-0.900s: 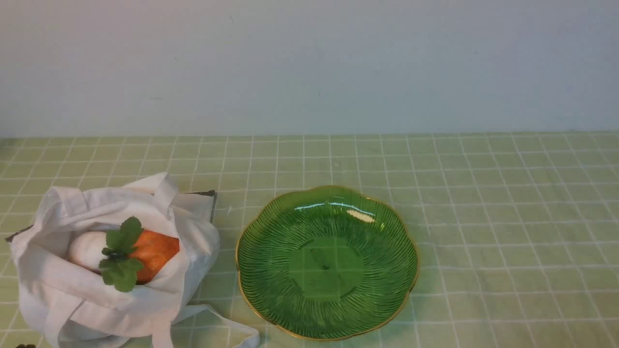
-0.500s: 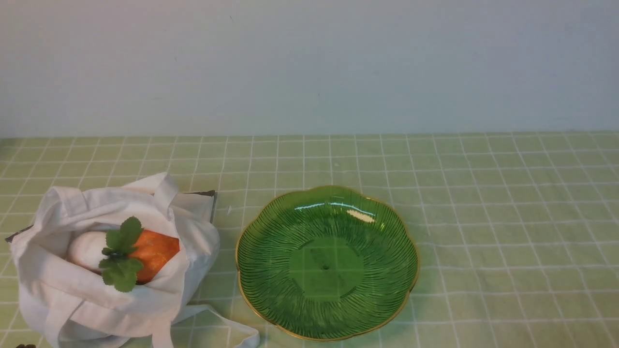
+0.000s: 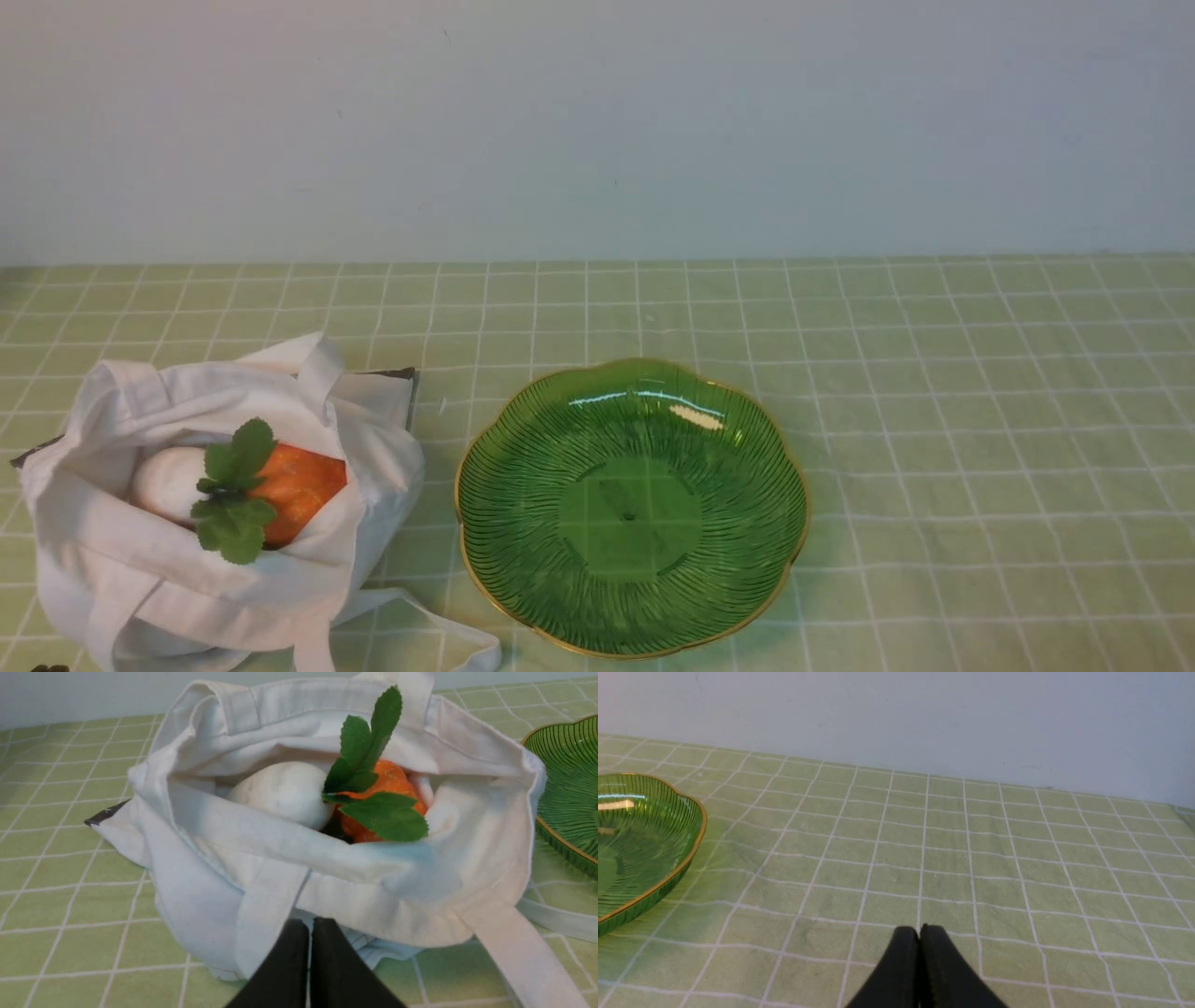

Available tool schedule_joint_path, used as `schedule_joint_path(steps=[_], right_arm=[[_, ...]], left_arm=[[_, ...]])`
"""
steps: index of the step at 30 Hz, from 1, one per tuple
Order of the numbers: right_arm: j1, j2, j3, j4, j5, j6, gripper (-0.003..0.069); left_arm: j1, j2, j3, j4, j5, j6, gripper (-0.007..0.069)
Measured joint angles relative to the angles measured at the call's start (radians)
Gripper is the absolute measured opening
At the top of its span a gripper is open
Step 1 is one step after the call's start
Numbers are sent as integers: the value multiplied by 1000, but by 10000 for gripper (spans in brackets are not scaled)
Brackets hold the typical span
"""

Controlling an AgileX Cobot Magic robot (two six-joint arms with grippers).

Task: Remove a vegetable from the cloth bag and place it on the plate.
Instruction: Use the left arm to grab a white radish from the bag

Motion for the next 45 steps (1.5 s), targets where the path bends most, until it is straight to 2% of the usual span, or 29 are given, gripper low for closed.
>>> schedule_joint_path(steps=[7, 9, 10, 12, 16, 17, 21, 25, 26, 27, 29, 32, 34, 36, 37, 39, 42, 45], right_arm=[[0, 0, 0, 0, 0, 0, -15], [0, 0, 0, 0, 0, 0, -15], [0, 0, 0, 0, 0, 0, -15], [0, 0, 0, 0, 0, 0, -15], [0, 0, 0, 0, 0, 0, -15], [0, 0, 0, 0, 0, 0, -15], [0, 0, 0, 0, 0, 0, -15], [0, 0, 0, 0, 0, 0, -15], [0, 0, 0, 0, 0, 0, -15], [0, 0, 0, 0, 0, 0, -15], [0, 0, 0, 0, 0, 0, -15], [0, 0, 0, 0, 0, 0, -15], [0, 0, 0, 0, 0, 0, -15], [0, 0, 0, 0, 0, 0, -15], [0, 0, 0, 0, 0, 0, -15], [0, 0, 0, 0, 0, 0, -15], [0, 0, 0, 0, 0, 0, -15], [0, 0, 0, 0, 0, 0, -15]], left_arm=[[0, 0, 1, 11, -26, 12, -5], [0, 0, 2, -115, -99, -65, -5], [0, 0, 2, -141, -105, -71, -5], [0, 0, 2, -306, -172, -152, -5], [0, 0, 2, -465, -239, -199, -5], [0, 0, 2, -534, -309, -207, -5], [0, 0, -2, -640, -544, -216, -5], [0, 0, -63, -657, -562, -199, -5], [0, 14, -143, -655, -494, -139, -5], [0, 18, -143, -655, -484, -131, -5], [0, 104, -259, -632, -342, -27, -5], [0, 307, -421, -596, -58, 117, -5], [0, 417, -495, -575, 67, 151, -5], [0, 615, -623, -523, 258, 176, -5], [0, 615, -633, -519, 274, 178, -5], [0, 810, -747, -460, 443, 184, -5], [0, 996, -867, -368, 571, 184, -5], [0, 1114, -944, -269, 630, 185, -4]])
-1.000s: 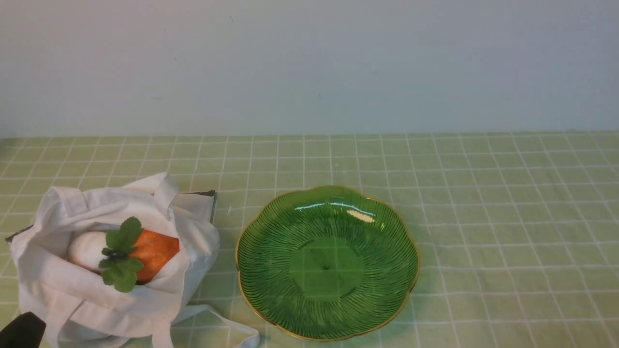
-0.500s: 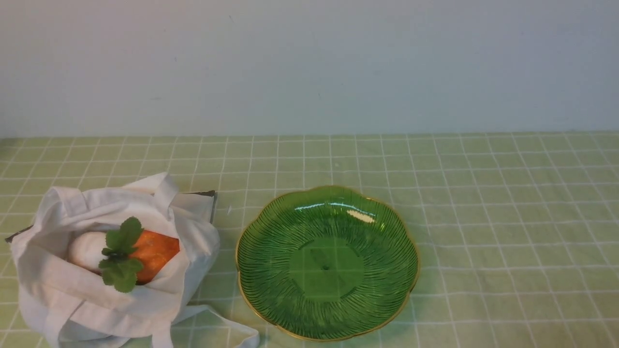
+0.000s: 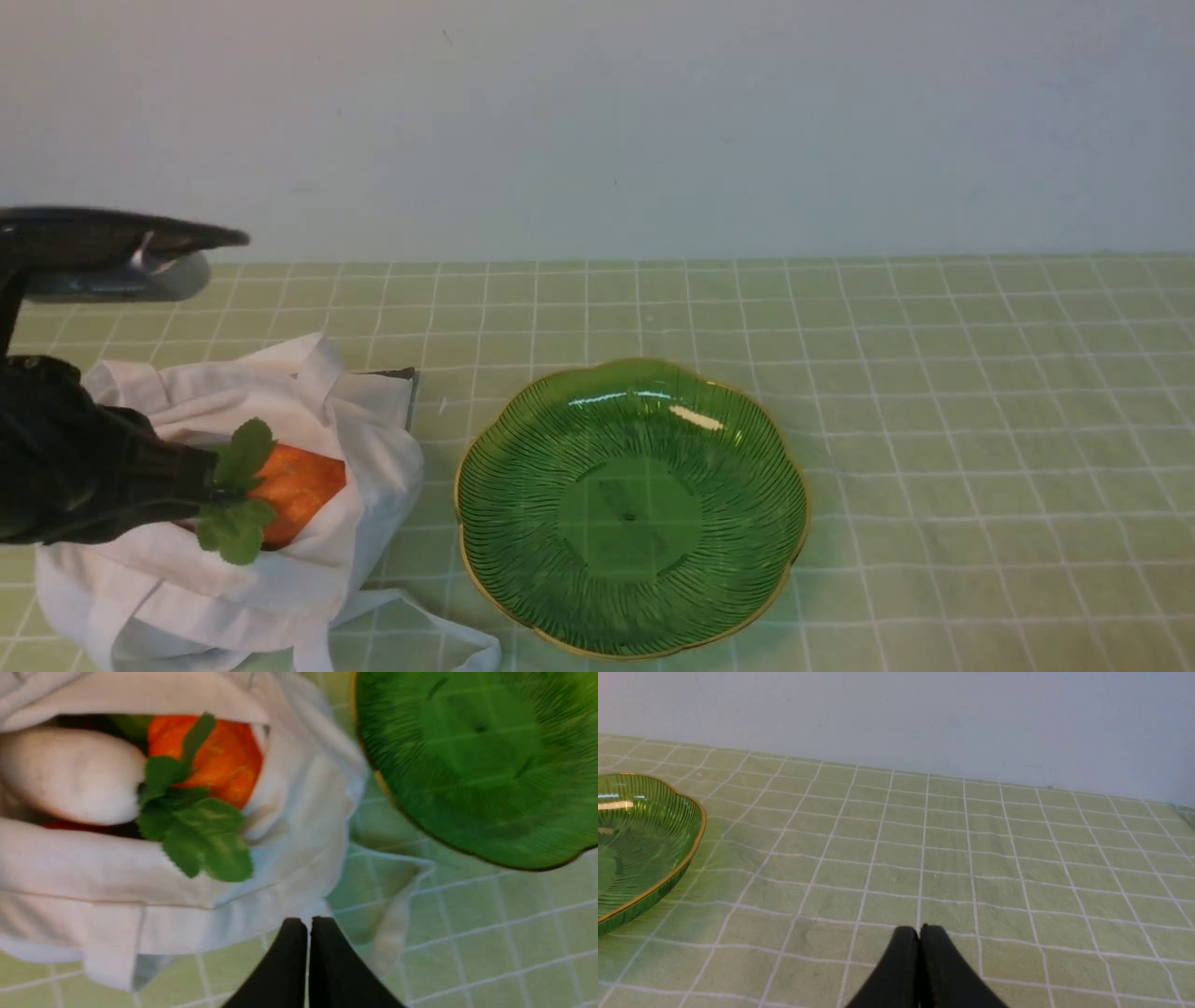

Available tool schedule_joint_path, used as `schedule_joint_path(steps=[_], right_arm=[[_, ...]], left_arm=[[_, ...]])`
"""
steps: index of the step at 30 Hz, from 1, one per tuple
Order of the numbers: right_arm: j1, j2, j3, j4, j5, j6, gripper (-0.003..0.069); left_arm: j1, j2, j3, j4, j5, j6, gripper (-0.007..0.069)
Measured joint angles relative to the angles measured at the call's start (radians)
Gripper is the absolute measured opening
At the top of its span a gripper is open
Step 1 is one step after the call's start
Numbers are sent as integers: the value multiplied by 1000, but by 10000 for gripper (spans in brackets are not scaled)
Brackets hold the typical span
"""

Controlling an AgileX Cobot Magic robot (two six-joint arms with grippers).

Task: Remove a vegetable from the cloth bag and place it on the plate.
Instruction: Use the left arm to grab a white radish from the bag

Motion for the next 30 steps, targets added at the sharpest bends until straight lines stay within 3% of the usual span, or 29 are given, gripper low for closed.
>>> schedule_joint_path(steps=[5, 9, 12, 15, 17, 18, 20, 23, 27, 30], right_arm=[[0, 0, 0, 0, 0, 0, -15], [0, 0, 0, 0, 0, 0, -15], [0, 0, 0, 0, 0, 0, -15], [0, 0, 0, 0, 0, 0, -15], [0, 0, 0, 0, 0, 0, -15], [0, 0, 0, 0, 0, 0, -15], [0, 0, 0, 0, 0, 0, -15], [0, 0, 0, 0, 0, 0, -15], [0, 0, 0, 0, 0, 0, -15], [0, 0, 0, 0, 0, 0, -15]], left_arm=[[0, 84, -33, 151, -48, -25, 0], [0, 116, -35, 217, -112, -57, 46], [0, 152, -35, 232, -142, -61, 137], [-5, 213, -35, 232, -154, -60, 311], [-10, 226, -35, 232, -158, -58, 351], [-23, 254, -35, 232, -172, -54, 437], [-42, 281, -35, 236, -208, -53, 524], [-61, 317, -36, 244, -262, -52, 584], [-69, 372, -38, 274, -304, -52, 589], [-70, 405, -38, 307, -310, -52, 529]])
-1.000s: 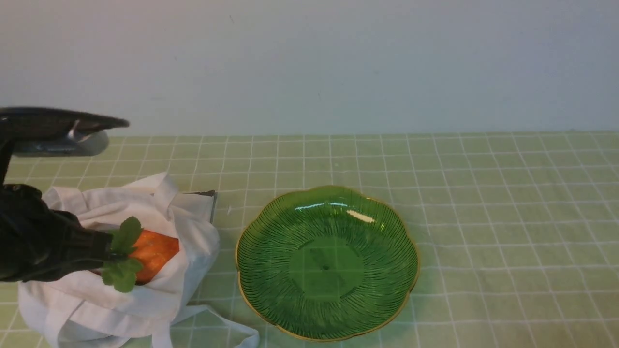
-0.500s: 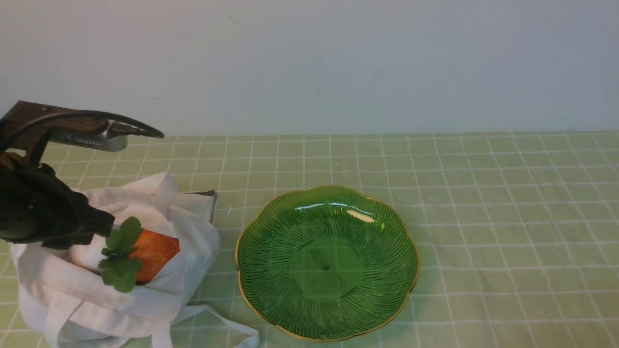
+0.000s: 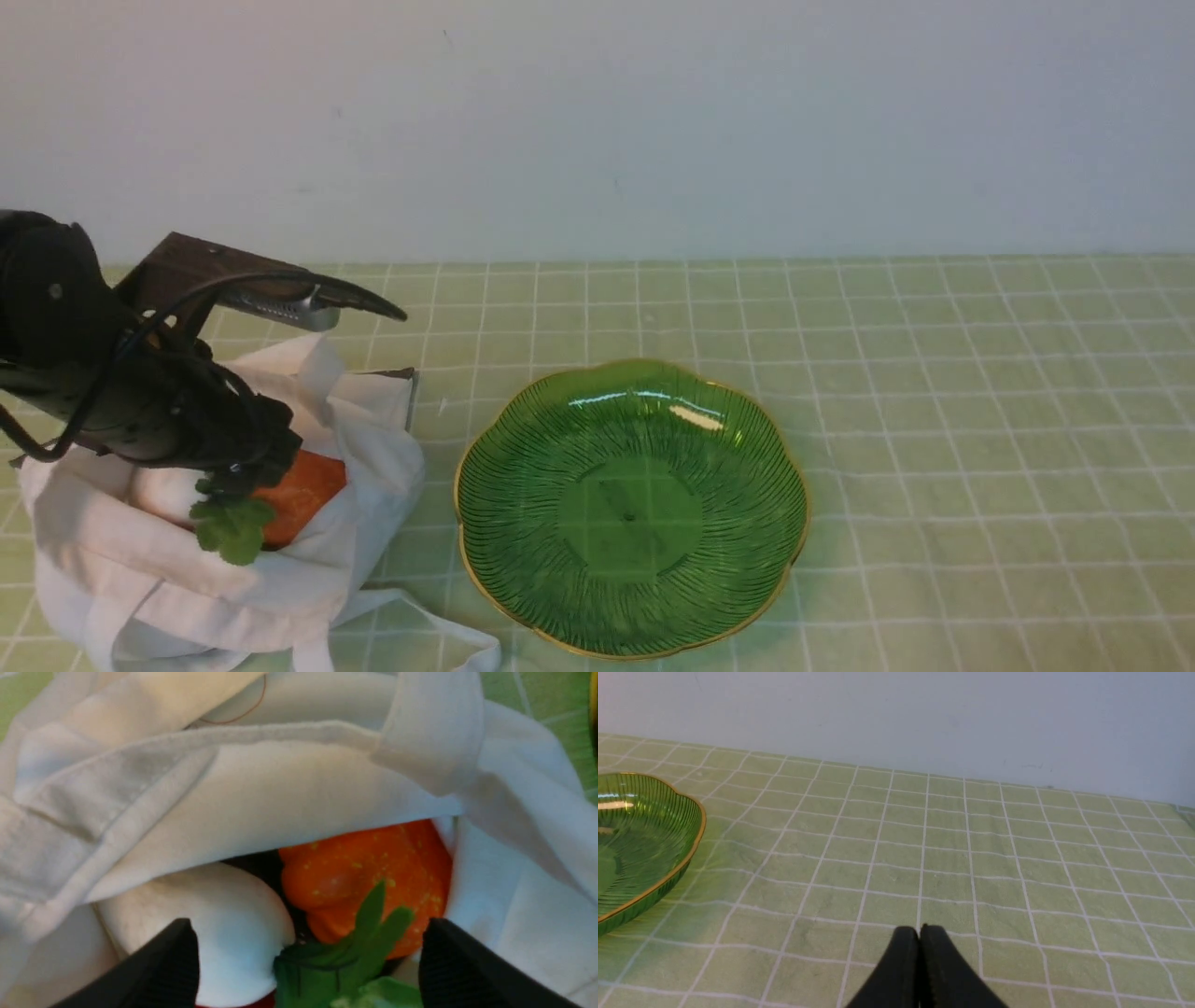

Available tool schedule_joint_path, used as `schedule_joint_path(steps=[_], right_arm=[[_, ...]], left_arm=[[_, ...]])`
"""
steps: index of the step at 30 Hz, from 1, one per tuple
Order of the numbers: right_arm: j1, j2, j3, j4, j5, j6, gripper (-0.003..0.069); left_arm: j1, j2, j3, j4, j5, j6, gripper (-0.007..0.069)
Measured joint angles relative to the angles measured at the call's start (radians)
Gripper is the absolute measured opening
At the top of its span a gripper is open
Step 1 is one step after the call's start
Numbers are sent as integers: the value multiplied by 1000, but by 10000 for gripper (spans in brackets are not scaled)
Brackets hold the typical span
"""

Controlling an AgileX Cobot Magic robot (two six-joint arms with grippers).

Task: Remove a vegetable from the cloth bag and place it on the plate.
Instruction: Use the left arm to grab a white radish from the bag, then use the left arm to put the white radish into the empty plate on the right

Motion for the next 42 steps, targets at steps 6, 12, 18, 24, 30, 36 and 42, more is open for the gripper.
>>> schedule_joint_path(steps=[6, 12, 18, 24, 30, 36, 42], right_arm=[[0, 0, 0, 0, 0, 0, -15], [0, 0, 0, 0, 0, 0, -15], [0, 0, 0, 0, 0, 0, -15], [0, 0, 0, 0, 0, 0, -15], [0, 0, 0, 0, 0, 0, -15], [0, 0, 0, 0, 0, 0, -15], [0, 0, 0, 0, 0, 0, -15]], left_arm=[[0, 18, 0, 52, 1, -2, 118], [0, -2, -1, 49, 47, -2, -4], [0, -130, -1, 23, 53, -2, -5], [0, -277, -1, -38, 54, 0, -5], [0, -410, -1, -278, 55, 114, -5], [-13, -480, -1, -743, 55, 396, -5], [-123, -418, -1, -1122, 44, 686, -5]])
